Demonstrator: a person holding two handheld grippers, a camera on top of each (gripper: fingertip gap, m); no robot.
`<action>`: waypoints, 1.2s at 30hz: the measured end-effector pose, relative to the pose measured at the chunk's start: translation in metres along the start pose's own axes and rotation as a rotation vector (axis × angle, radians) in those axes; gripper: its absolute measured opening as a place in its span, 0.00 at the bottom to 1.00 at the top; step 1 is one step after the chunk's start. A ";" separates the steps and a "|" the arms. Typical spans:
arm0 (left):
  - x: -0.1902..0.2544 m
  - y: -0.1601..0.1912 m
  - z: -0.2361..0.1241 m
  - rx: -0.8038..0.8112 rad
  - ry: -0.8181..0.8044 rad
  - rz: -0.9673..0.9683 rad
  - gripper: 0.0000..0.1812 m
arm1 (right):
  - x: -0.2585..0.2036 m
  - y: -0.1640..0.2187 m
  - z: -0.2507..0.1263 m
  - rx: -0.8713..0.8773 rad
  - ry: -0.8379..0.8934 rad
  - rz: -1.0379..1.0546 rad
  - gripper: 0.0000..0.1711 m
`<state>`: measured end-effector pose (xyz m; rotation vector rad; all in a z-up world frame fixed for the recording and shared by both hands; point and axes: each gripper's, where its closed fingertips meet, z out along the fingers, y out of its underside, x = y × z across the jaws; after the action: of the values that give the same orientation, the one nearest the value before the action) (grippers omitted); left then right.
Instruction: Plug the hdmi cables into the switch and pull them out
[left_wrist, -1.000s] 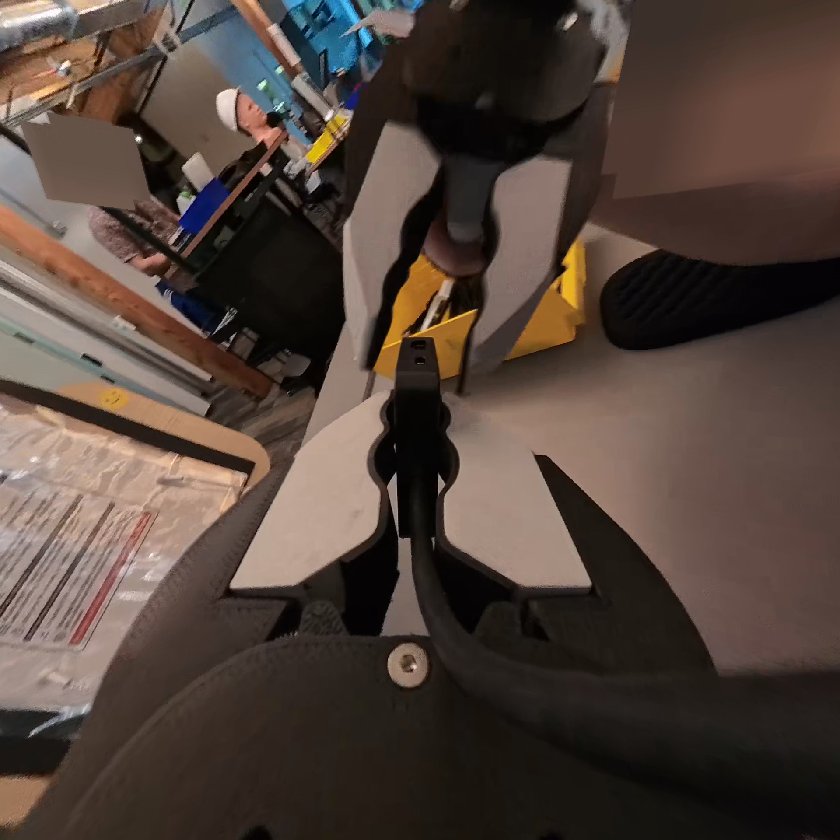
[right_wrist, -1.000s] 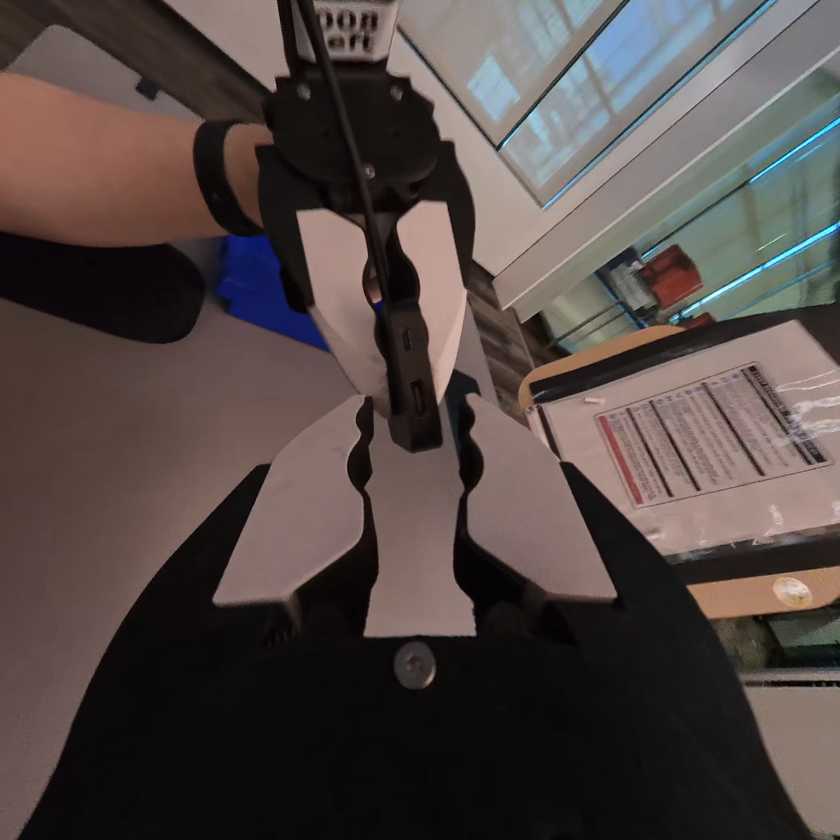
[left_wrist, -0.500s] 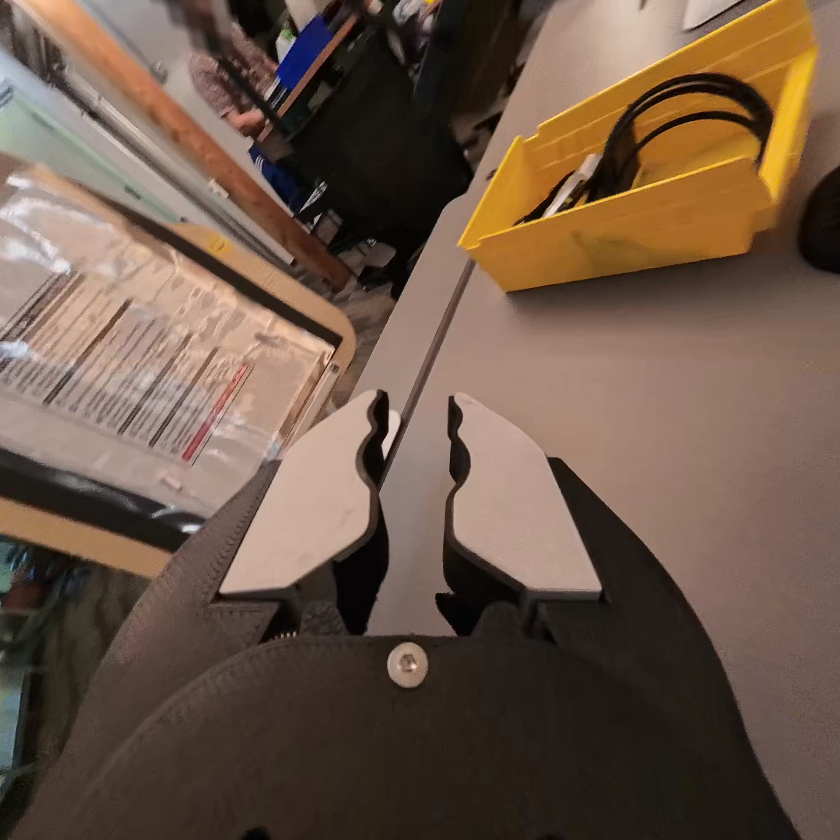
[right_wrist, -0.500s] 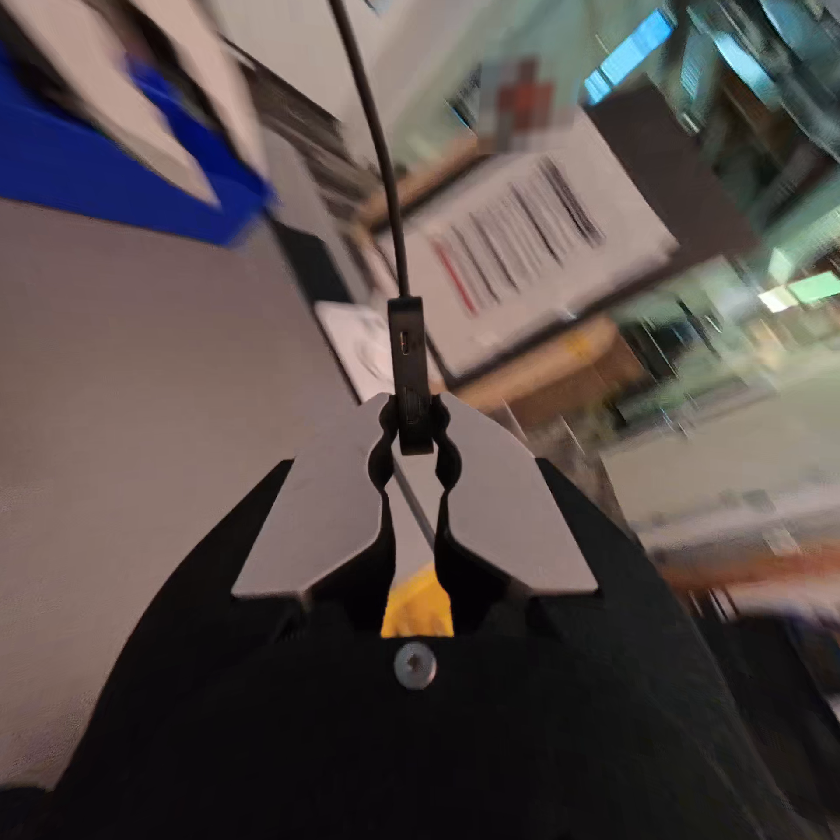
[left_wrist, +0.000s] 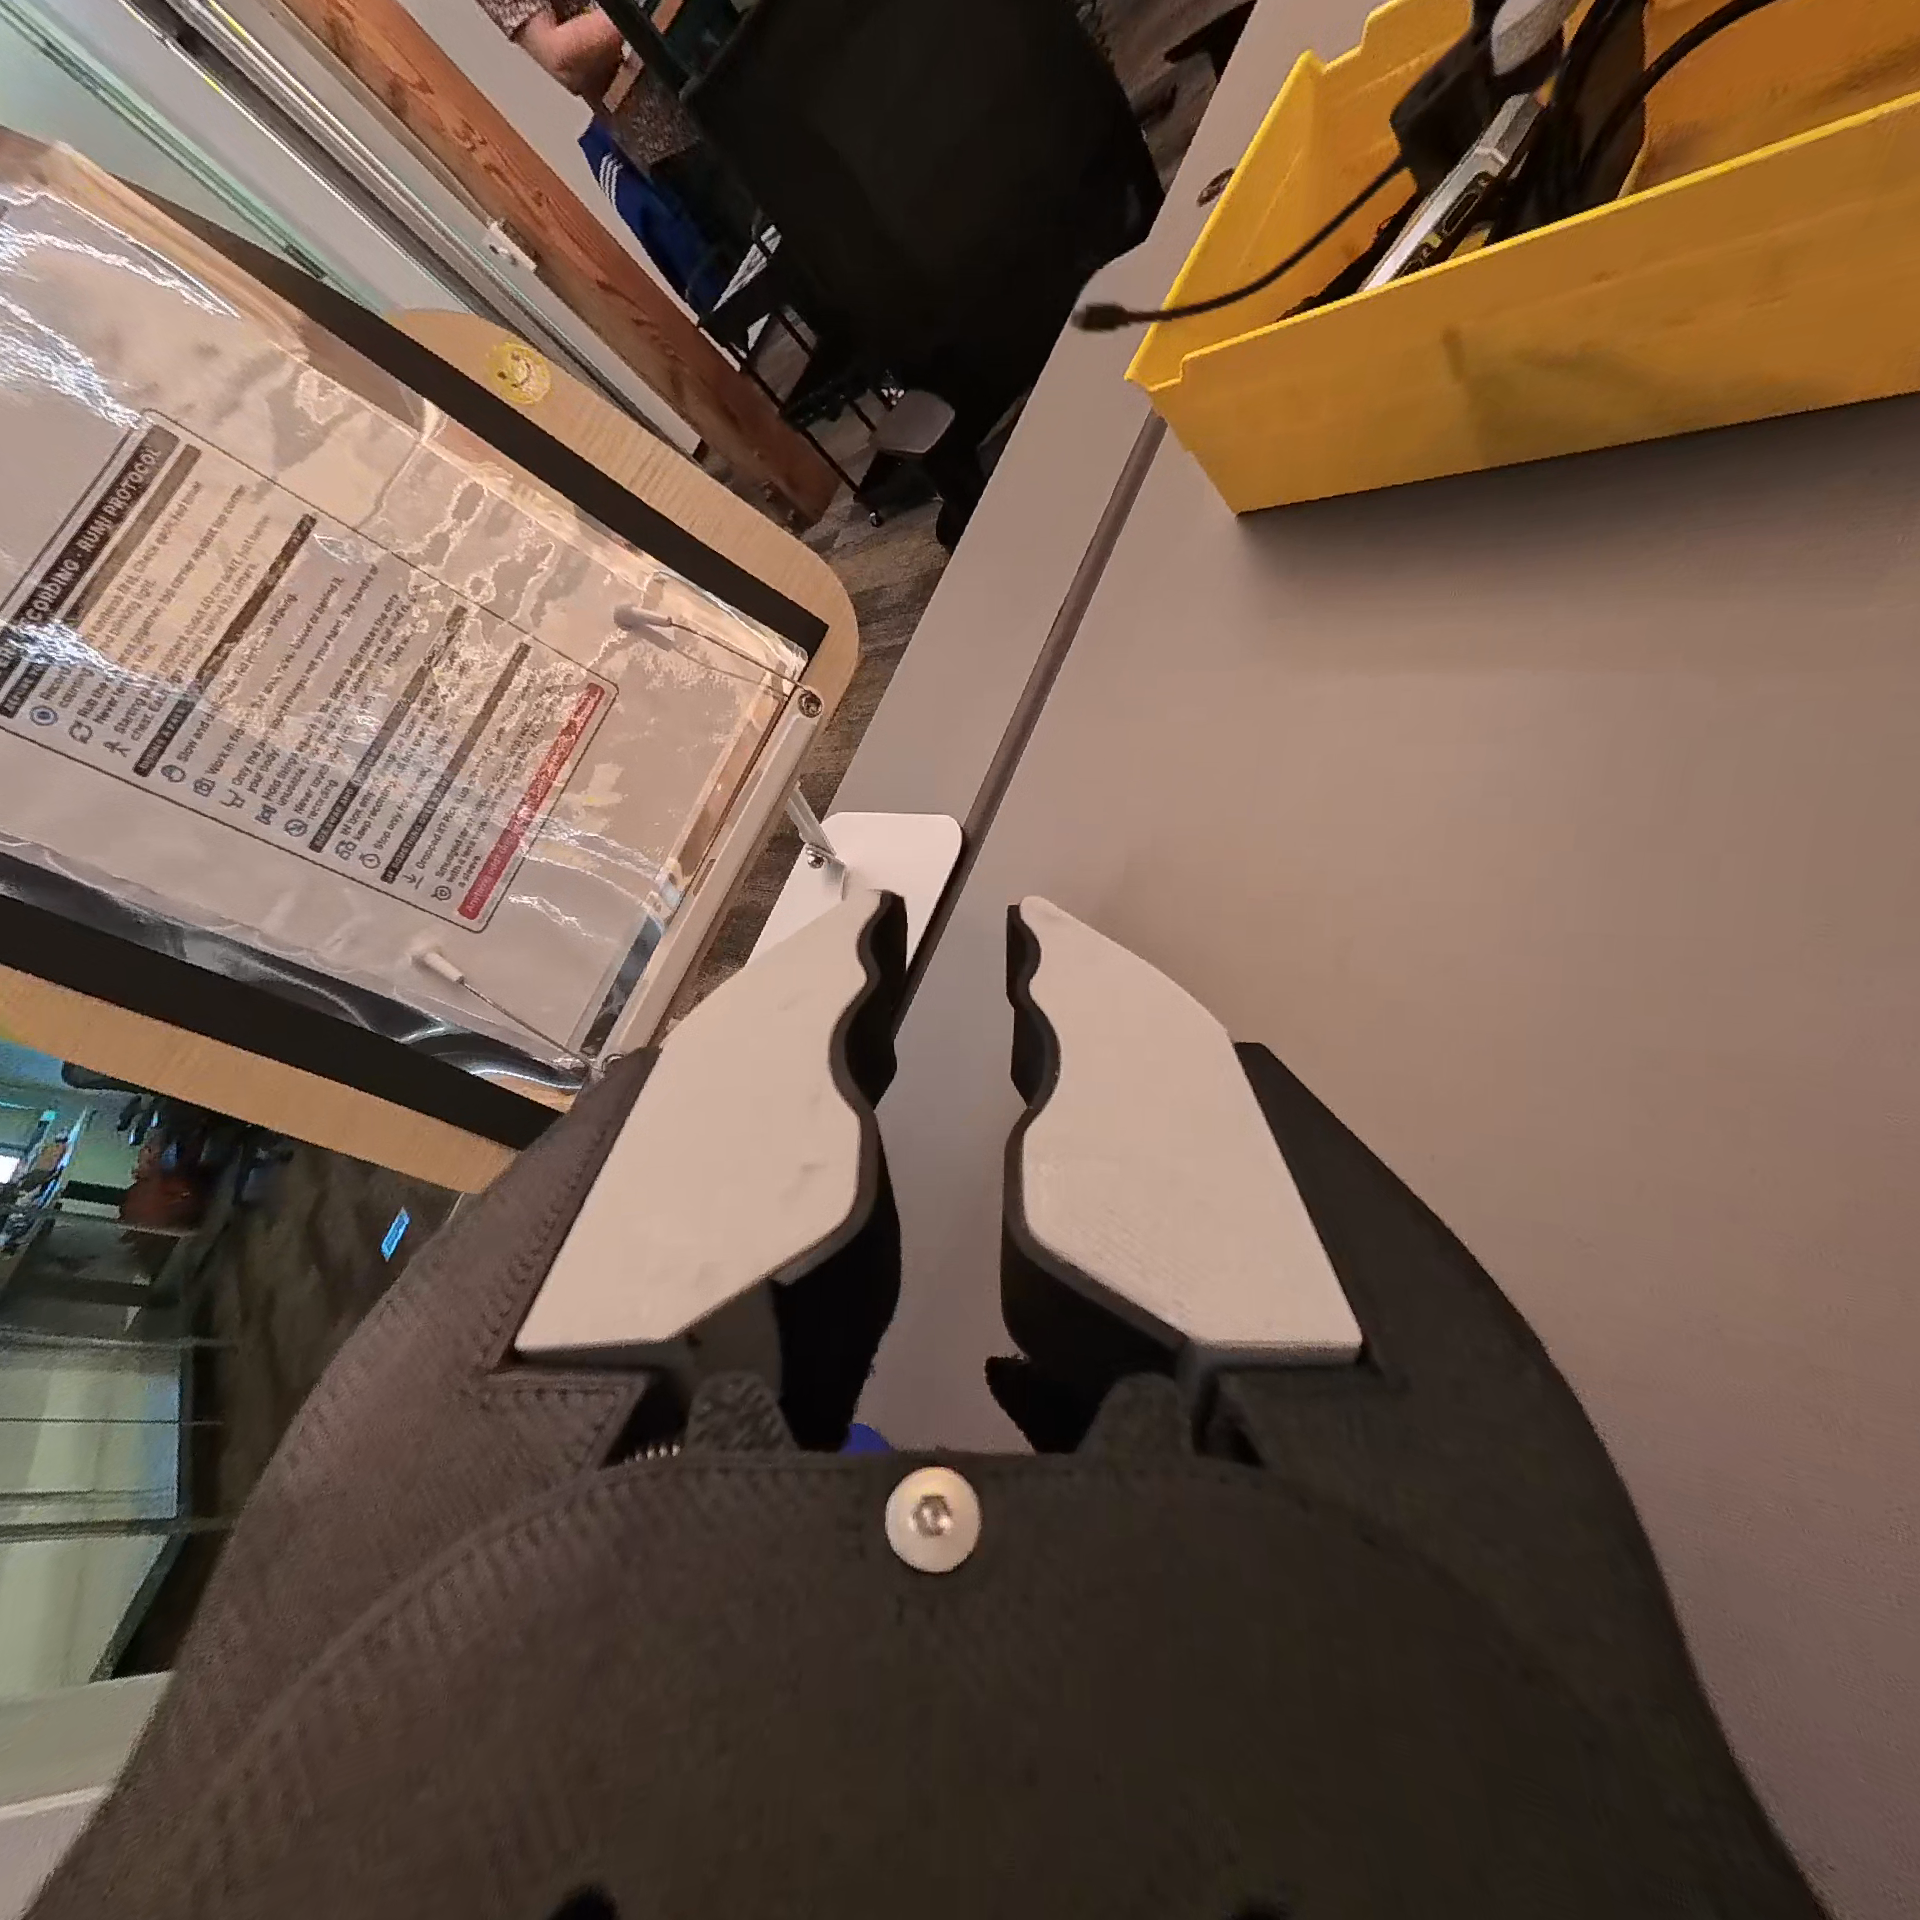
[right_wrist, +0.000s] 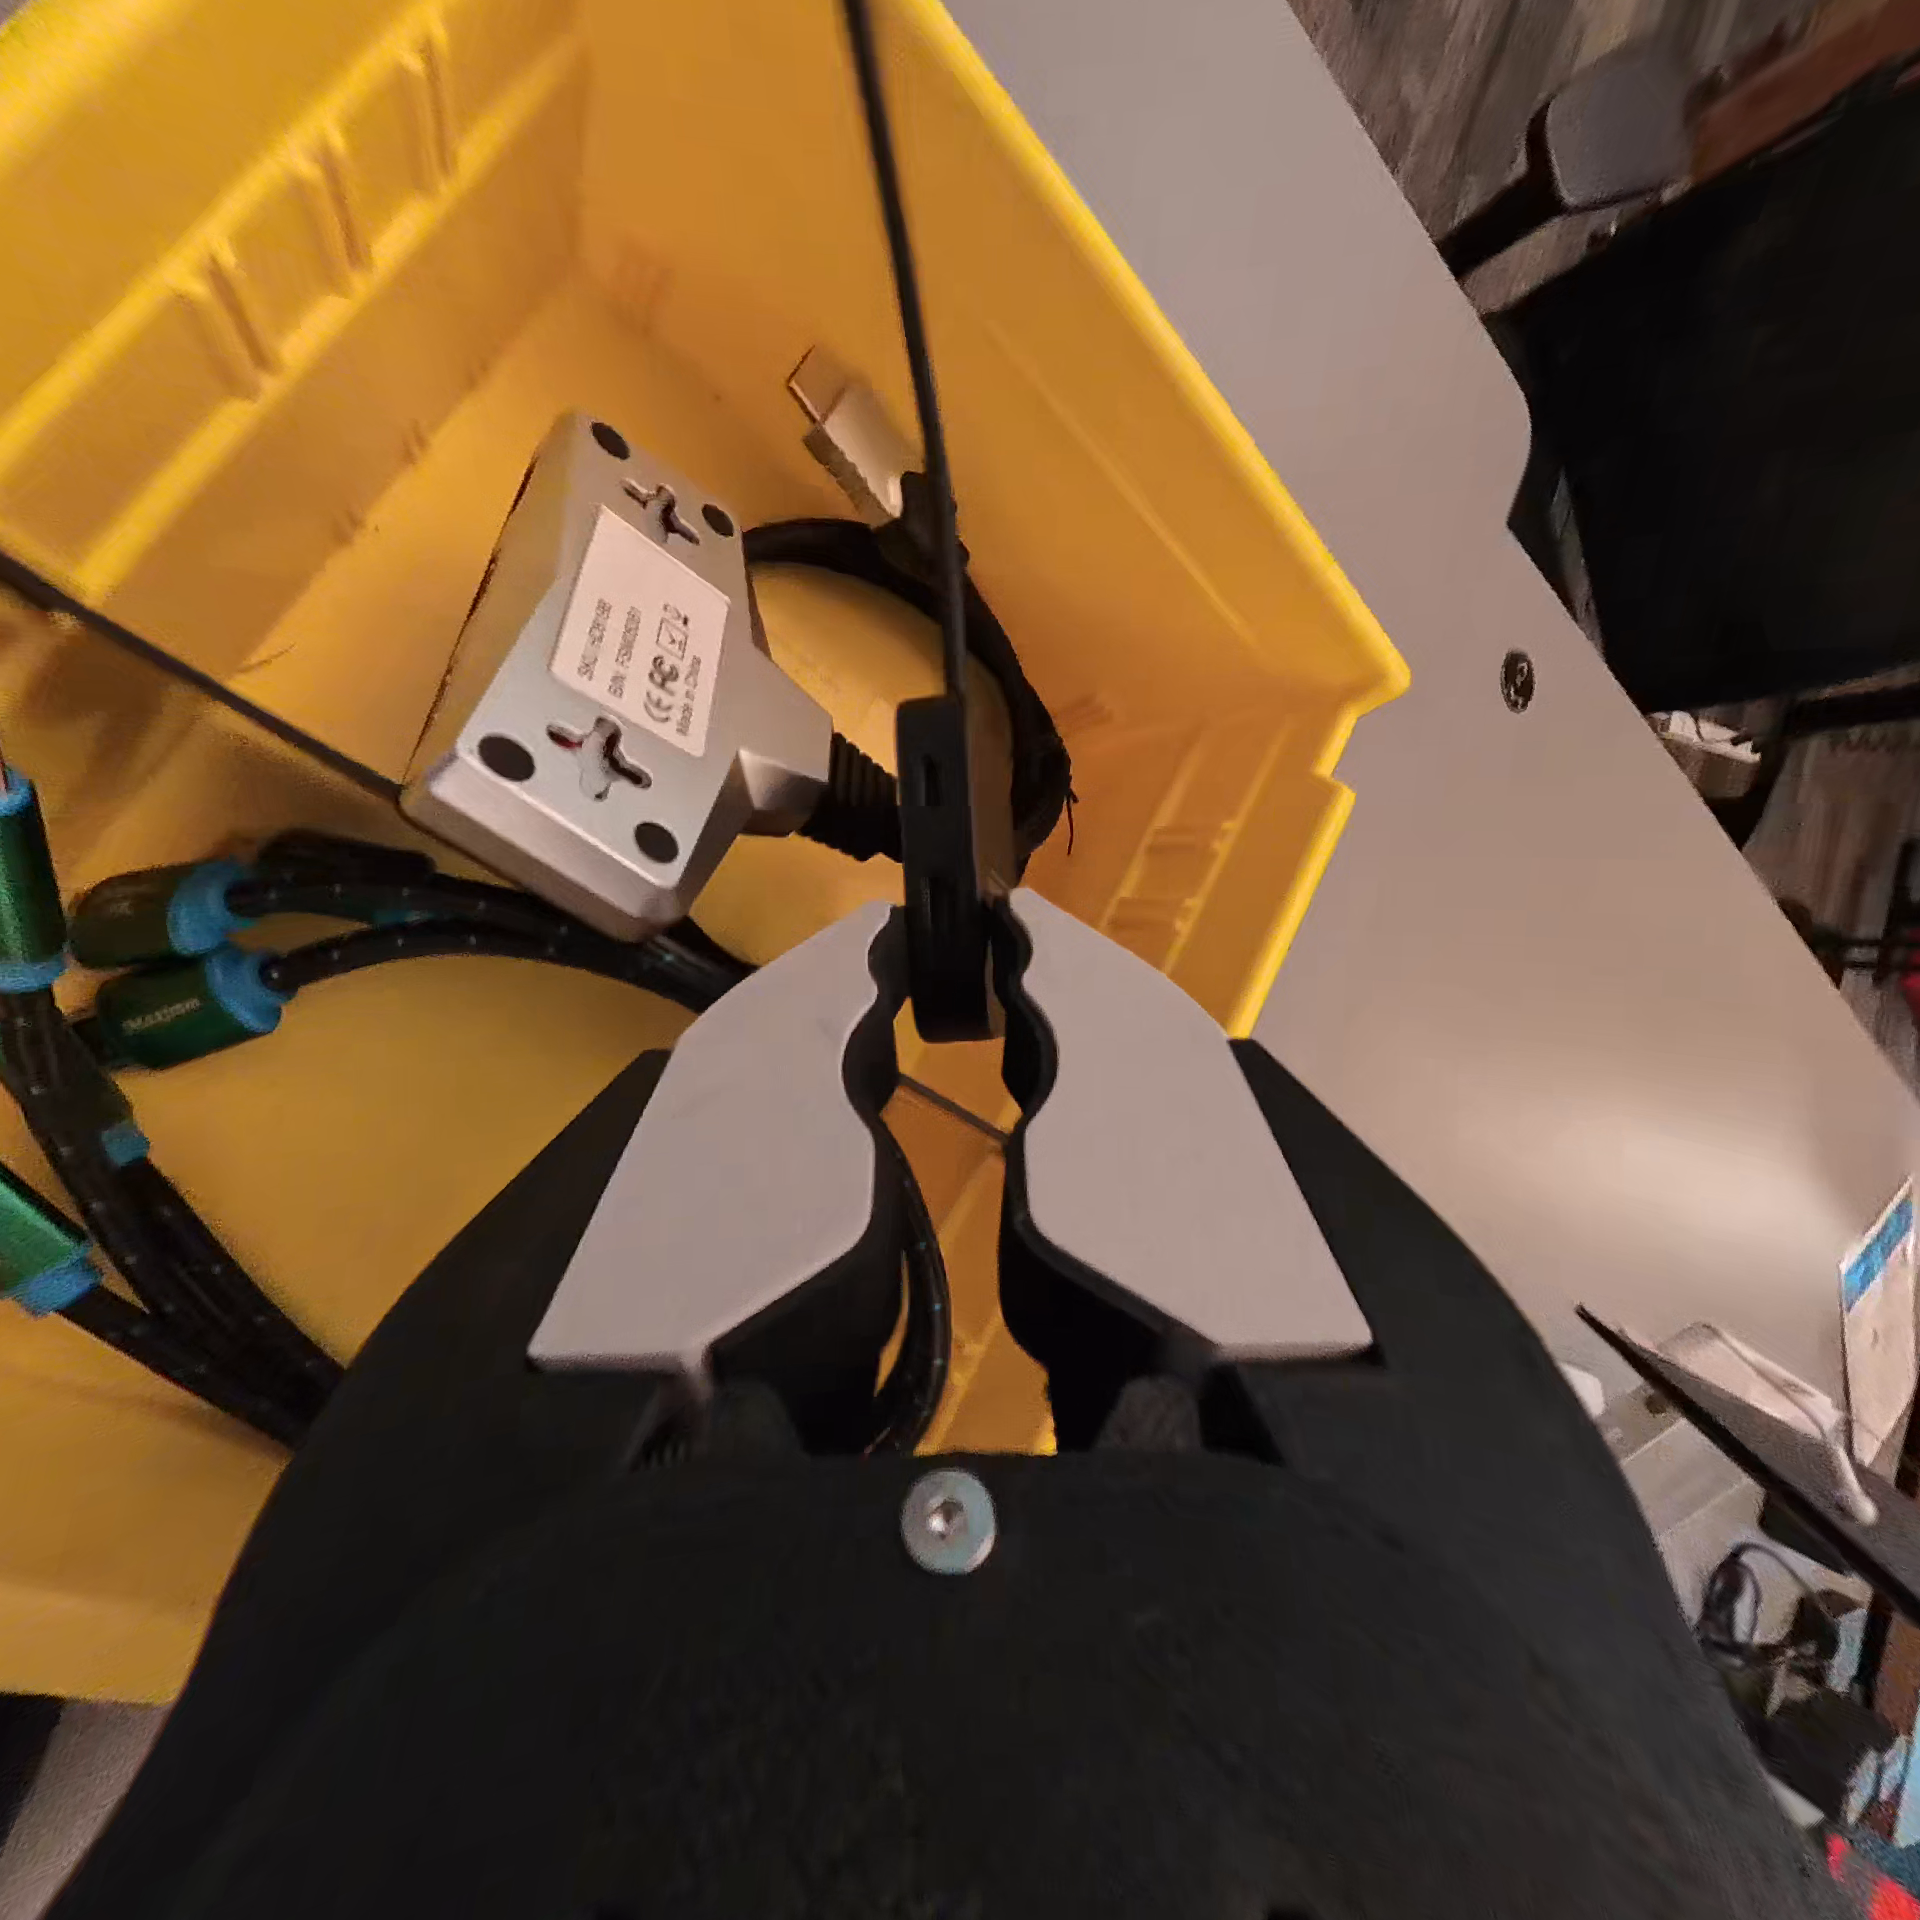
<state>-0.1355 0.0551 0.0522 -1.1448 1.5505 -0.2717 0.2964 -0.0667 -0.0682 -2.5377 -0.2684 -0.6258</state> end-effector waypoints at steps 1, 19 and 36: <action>0.000 0.000 0.000 -0.001 -0.001 -0.004 0.10 | 0.000 -0.002 -0.001 0.002 -0.001 0.016 0.11; -0.019 0.015 -0.009 0.013 -0.007 -0.293 0.08 | -0.240 -0.034 -0.161 -0.388 0.076 -0.583 0.09; -0.005 0.012 0.012 0.014 0.054 -0.362 0.07 | -0.315 -0.015 -0.182 -0.317 -0.122 -0.941 0.07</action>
<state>-0.1316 0.0700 0.0433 -1.4151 1.3783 -0.5577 -0.0526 -0.1694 -0.0737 -2.6470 -1.5607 -0.8873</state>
